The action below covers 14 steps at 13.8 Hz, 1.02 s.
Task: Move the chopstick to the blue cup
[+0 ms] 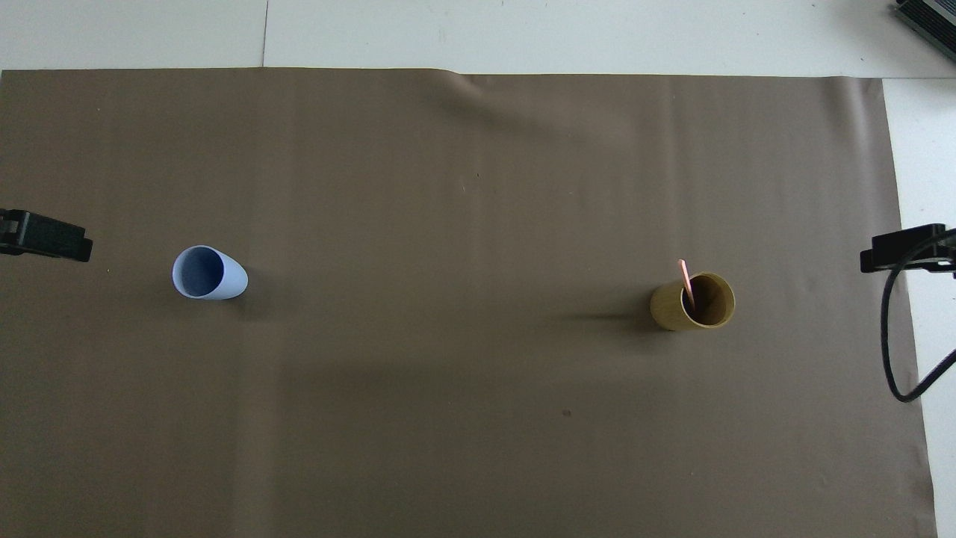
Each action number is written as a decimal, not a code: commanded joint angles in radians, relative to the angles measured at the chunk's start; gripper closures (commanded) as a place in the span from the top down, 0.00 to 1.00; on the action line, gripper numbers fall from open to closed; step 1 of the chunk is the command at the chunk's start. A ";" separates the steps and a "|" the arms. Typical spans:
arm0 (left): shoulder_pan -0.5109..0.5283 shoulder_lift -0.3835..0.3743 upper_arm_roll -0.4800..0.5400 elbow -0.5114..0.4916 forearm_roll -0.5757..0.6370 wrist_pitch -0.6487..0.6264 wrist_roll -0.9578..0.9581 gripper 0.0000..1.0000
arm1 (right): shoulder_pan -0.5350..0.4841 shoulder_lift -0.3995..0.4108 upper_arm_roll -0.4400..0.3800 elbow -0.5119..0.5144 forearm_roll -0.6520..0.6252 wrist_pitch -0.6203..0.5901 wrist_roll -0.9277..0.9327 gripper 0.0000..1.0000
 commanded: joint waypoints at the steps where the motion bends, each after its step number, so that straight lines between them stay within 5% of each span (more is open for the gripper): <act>1: 0.008 -0.002 -0.006 0.003 0.004 -0.007 -0.008 1.00 | 0.006 -0.026 -0.004 -0.039 -0.005 0.023 -0.009 1.00; 14: 0.014 -0.005 -0.003 -0.015 -0.019 0.048 0.004 1.00 | 0.006 -0.007 0.002 -0.046 0.005 0.087 0.005 1.00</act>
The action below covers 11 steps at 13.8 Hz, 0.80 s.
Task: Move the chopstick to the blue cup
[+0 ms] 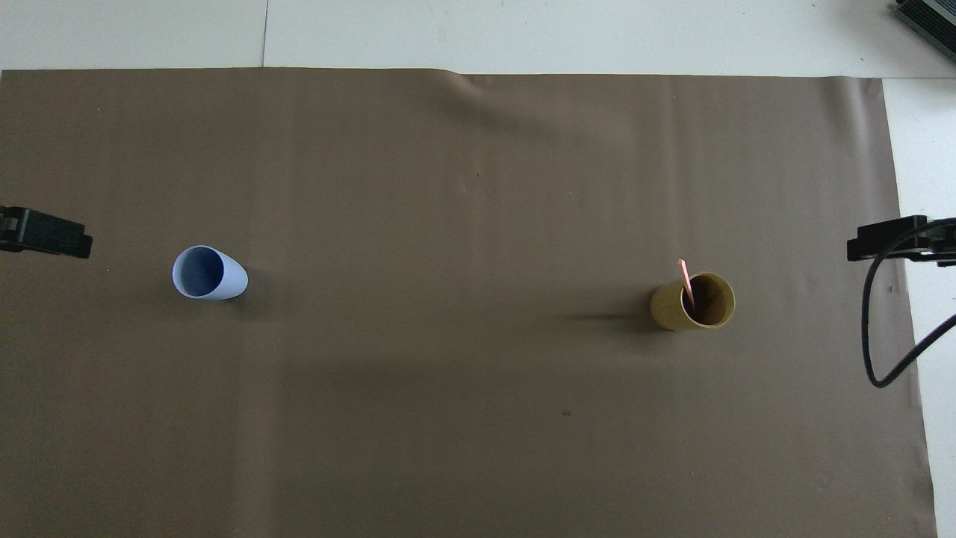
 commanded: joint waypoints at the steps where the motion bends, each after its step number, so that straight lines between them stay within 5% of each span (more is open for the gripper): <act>1: 0.029 -0.004 -0.004 -0.015 -0.025 0.035 0.007 1.00 | 0.001 -0.007 -0.003 -0.010 0.005 0.007 0.005 1.00; 5: 0.039 -0.004 -0.004 -0.015 -0.035 0.038 0.061 1.00 | 0.002 -0.018 0.000 -0.014 0.006 0.003 -0.047 1.00; 11: 0.037 -0.004 -0.004 -0.017 -0.035 0.038 0.059 1.00 | 0.060 -0.016 0.012 -0.123 0.106 0.137 -0.487 1.00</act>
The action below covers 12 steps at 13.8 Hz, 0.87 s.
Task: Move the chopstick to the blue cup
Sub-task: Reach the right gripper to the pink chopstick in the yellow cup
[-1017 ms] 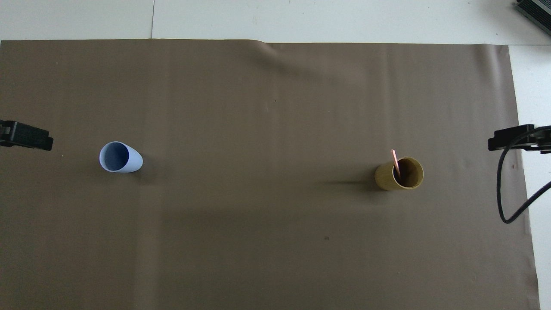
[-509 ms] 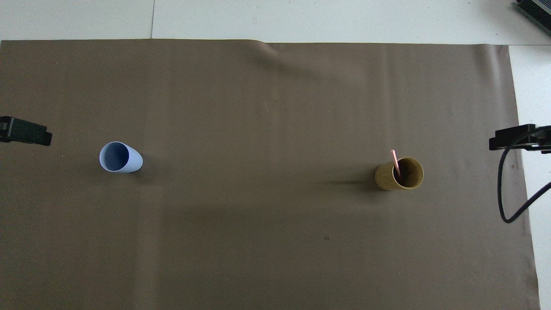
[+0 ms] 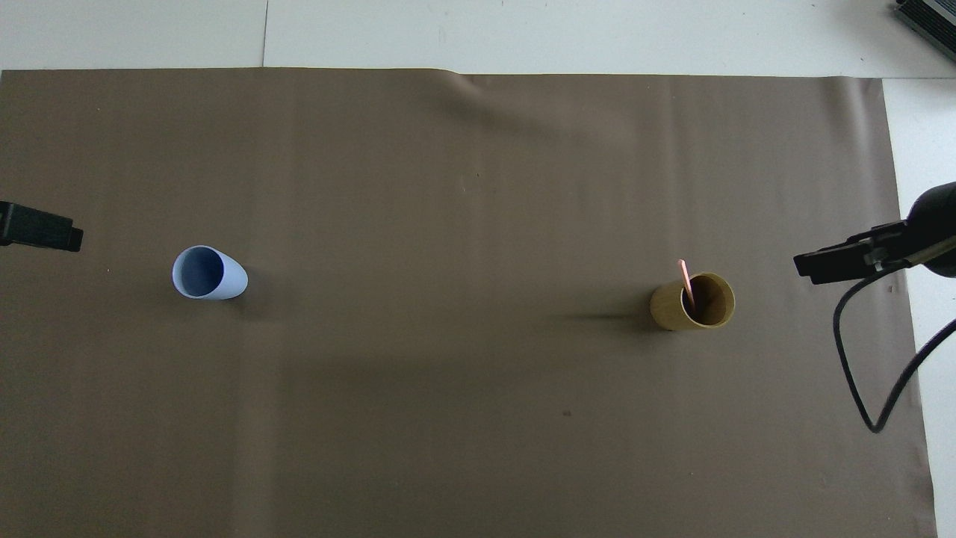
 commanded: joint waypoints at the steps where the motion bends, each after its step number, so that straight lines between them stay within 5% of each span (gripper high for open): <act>1: 0.011 -0.007 -0.007 -0.013 -0.015 0.015 0.018 1.00 | -0.001 -0.027 -0.003 -0.121 0.076 0.108 -0.159 1.00; 12: 0.014 -0.011 -0.005 -0.030 -0.015 0.021 0.018 1.00 | -0.001 -0.070 -0.001 -0.455 0.255 0.403 -0.474 1.00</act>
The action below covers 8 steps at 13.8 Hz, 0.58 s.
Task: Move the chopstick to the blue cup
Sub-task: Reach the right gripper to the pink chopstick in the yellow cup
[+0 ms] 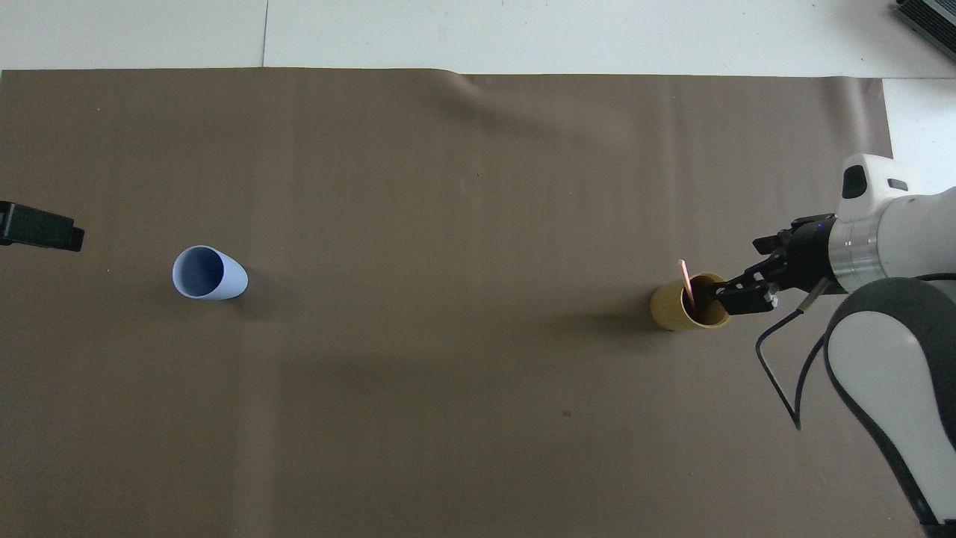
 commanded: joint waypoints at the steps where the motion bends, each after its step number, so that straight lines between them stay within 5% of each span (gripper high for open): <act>1: 0.013 -0.012 -0.004 -0.036 -0.014 0.044 0.018 1.00 | -0.005 -0.047 0.001 -0.097 0.060 0.074 -0.077 1.00; 8: 0.002 -0.027 -0.007 -0.063 -0.014 0.061 0.019 1.00 | 0.012 -0.036 -0.001 -0.130 0.115 0.135 -0.159 1.00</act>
